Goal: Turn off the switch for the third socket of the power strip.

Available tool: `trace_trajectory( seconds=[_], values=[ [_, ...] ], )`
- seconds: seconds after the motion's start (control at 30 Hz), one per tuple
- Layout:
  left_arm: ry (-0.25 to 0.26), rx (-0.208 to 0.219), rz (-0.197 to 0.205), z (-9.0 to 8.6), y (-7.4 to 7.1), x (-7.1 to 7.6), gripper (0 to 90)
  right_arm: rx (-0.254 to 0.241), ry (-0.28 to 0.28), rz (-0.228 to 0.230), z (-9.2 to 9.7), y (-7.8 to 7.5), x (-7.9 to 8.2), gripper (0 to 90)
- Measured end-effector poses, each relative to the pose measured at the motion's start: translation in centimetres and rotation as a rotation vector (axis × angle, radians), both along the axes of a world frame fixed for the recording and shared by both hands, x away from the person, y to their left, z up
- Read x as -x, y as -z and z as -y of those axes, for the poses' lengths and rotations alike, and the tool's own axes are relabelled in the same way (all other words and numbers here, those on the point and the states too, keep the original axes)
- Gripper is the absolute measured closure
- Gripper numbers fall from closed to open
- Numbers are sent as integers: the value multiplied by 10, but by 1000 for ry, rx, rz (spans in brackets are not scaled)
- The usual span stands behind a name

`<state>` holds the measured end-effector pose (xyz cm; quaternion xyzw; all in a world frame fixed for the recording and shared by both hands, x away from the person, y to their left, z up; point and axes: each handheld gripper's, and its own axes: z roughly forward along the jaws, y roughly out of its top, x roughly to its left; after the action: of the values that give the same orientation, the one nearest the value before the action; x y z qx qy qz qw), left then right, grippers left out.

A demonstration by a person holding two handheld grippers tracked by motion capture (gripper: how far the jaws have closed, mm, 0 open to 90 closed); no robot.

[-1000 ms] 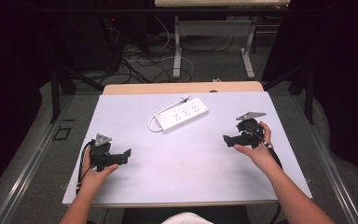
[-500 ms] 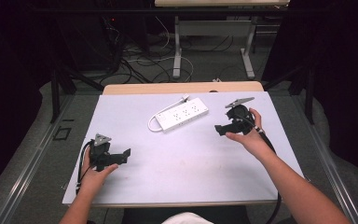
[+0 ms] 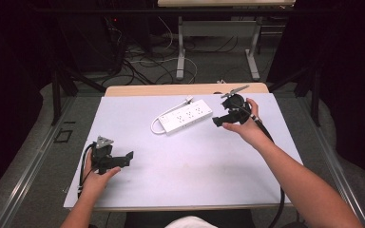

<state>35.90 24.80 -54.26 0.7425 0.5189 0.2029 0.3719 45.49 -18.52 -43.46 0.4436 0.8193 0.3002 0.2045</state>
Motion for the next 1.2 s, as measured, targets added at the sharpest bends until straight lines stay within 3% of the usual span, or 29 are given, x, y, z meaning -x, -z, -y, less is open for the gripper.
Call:
trace_trajectory(
  seconds=[0.4,0.73,1.2],
  values=[
    [-8,8,-1,0,0,0,6,14,9,-17,-17,-7,-22,206],
    [-9,8,5,-1,1,-1,6,41,-3,-2,-32,-10,-39,271],
    [-6,6,-2,-1,1,-1,7,26,-19,11,-49,-11,-56,360]
  ],
)
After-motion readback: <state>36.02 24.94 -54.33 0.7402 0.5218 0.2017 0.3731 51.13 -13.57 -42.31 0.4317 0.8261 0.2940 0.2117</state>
